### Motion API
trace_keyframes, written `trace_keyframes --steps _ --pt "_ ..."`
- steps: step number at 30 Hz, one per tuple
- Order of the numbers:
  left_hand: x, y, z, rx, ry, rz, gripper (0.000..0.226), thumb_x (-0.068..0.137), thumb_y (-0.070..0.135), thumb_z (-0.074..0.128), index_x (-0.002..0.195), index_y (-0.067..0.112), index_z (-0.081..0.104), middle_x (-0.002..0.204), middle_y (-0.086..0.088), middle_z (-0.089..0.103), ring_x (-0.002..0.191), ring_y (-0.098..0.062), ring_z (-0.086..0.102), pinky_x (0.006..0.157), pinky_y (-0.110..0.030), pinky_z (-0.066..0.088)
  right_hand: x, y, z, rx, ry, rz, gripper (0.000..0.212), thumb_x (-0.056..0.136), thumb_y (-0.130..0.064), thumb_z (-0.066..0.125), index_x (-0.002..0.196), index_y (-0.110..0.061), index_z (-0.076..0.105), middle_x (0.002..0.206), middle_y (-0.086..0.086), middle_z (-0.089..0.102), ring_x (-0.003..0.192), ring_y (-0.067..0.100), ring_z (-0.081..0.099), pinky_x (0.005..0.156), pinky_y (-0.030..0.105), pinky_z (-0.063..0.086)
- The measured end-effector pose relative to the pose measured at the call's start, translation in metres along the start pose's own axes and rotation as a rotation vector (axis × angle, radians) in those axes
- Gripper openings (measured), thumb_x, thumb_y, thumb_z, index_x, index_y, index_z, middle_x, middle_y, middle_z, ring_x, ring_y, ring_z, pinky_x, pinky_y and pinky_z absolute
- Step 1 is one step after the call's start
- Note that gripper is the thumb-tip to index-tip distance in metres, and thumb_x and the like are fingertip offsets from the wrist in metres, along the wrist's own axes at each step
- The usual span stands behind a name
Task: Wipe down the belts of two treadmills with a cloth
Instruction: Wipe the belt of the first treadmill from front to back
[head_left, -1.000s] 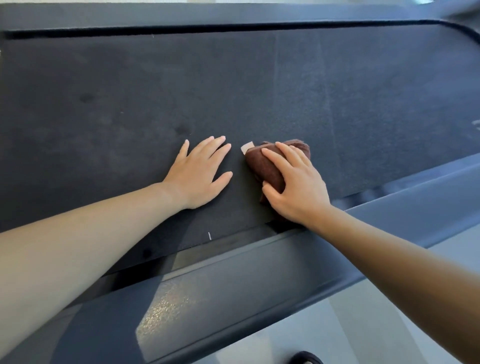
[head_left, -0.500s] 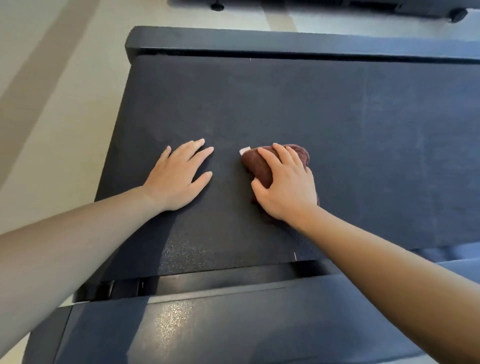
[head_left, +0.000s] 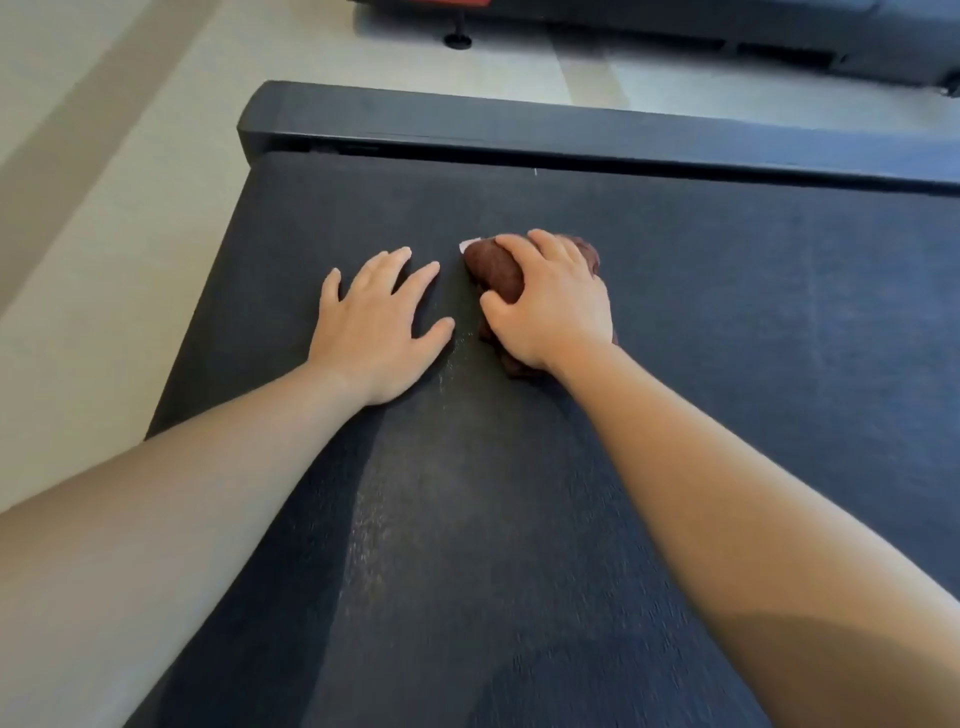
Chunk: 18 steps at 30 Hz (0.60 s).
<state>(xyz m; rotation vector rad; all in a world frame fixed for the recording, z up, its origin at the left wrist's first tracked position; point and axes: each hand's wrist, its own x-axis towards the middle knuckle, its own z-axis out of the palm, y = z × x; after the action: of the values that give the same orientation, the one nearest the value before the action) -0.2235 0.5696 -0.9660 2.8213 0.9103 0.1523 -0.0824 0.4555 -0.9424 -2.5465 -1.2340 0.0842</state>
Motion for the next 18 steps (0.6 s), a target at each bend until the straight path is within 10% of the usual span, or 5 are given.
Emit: trace_keyframes --steps 18 --pt "-0.004 0.001 0.0 -0.021 0.026 -0.002 0.06 0.091 0.056 0.036 0.146 0.035 0.025 0.156 0.007 0.016 0.145 -0.011 0.008 0.115 -0.05 0.004 0.109 0.024 0.0 0.029 -0.024 -0.064 0.062 0.087 -0.047 0.047 0.146 -0.032 0.035 0.148 0.0 0.037 0.139 0.025 0.027 0.105 0.049 0.037"
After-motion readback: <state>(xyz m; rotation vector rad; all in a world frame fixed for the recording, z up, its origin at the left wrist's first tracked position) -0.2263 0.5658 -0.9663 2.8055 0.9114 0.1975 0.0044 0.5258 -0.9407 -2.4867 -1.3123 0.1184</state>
